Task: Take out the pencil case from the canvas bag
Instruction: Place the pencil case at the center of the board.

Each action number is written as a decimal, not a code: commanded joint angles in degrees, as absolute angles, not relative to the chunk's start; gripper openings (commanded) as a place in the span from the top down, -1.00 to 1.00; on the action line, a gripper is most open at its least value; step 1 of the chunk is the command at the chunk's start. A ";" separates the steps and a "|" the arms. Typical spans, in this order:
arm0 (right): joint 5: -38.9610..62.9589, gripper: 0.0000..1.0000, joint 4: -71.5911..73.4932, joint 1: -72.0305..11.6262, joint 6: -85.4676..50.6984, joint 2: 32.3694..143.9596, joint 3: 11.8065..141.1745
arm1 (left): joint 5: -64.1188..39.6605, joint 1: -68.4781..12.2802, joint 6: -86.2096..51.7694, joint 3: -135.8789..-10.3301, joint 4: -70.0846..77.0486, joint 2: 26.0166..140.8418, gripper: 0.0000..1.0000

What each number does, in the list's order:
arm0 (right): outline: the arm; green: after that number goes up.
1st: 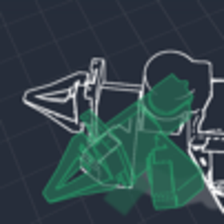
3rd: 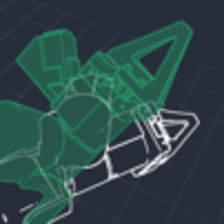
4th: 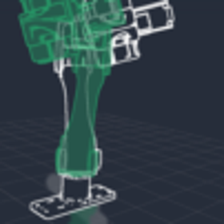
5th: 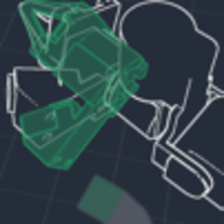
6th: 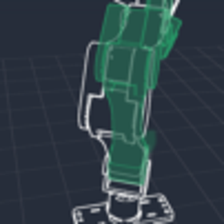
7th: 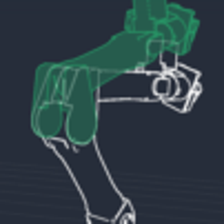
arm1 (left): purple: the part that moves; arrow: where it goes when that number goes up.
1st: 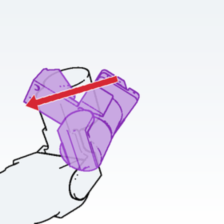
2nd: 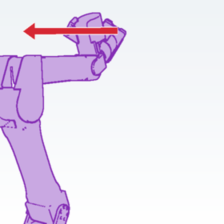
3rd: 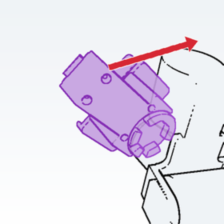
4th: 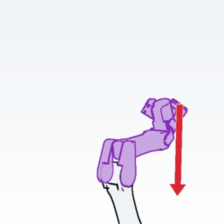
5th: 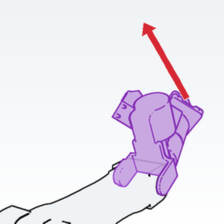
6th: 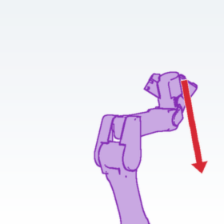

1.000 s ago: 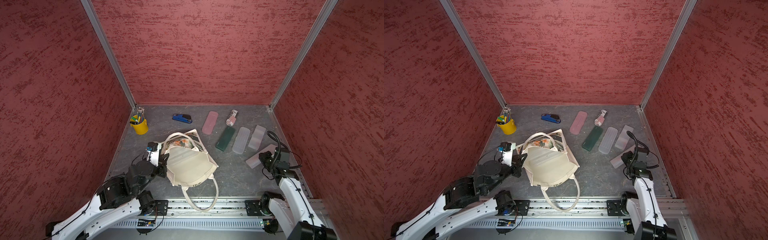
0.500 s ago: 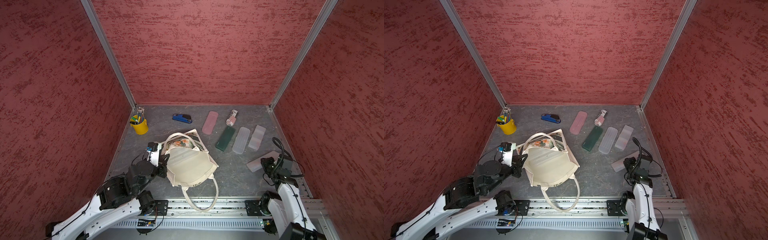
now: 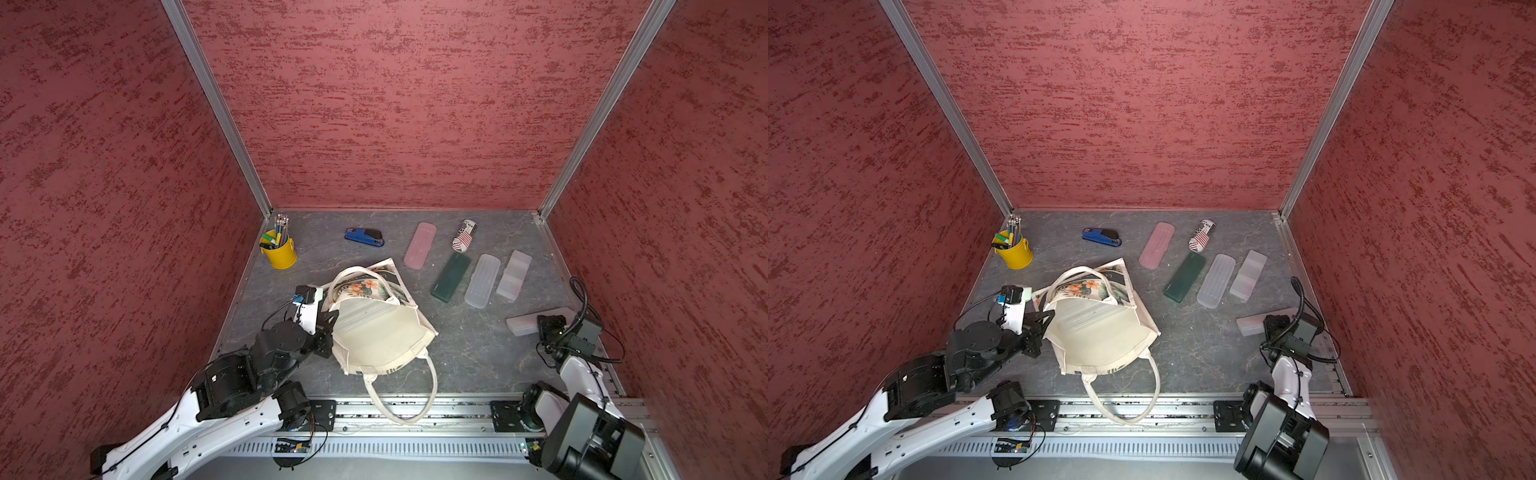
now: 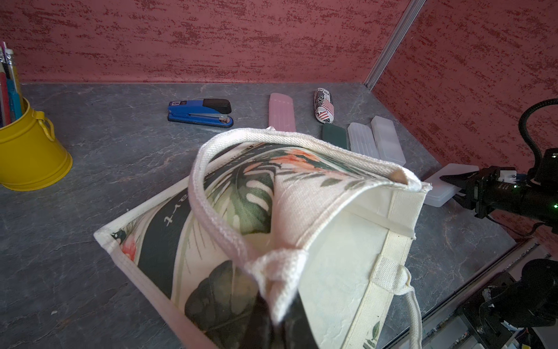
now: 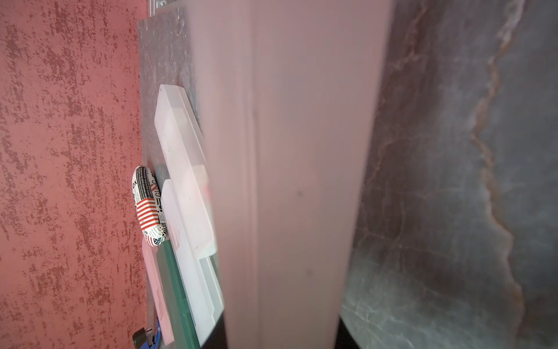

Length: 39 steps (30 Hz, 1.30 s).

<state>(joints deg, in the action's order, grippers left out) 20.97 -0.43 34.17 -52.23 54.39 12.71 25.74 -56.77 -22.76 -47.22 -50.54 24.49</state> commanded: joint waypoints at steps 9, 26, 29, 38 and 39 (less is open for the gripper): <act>24.64 0.20 6.97 34.45 -51.93 56.72 10.23 | 25.22 -56.47 -25.57 -48.12 -50.69 22.24 1.00; 22.86 -0.98 -19.94 34.45 -44.92 34.25 11.82 | 22.55 -56.34 -26.57 -48.43 -48.08 25.48 1.00; 24.60 -0.97 -20.03 34.45 -45.33 33.93 11.34 | 22.33 -56.33 -26.28 -48.69 -47.55 26.20 1.00; 29.76 -0.97 -18.75 34.20 -46.63 26.15 13.03 | 19.80 -56.34 -26.28 -52.21 -46.93 30.44 1.00; 31.51 -0.98 -16.33 34.19 -47.65 27.10 13.11 | 19.78 -56.34 -26.36 -52.13 -46.74 30.66 1.00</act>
<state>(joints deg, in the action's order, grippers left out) 26.89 -19.70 34.24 -46.37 25.52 11.49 21.21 -56.55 -26.13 -50.17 -49.69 30.48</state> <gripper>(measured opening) 0.988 0.069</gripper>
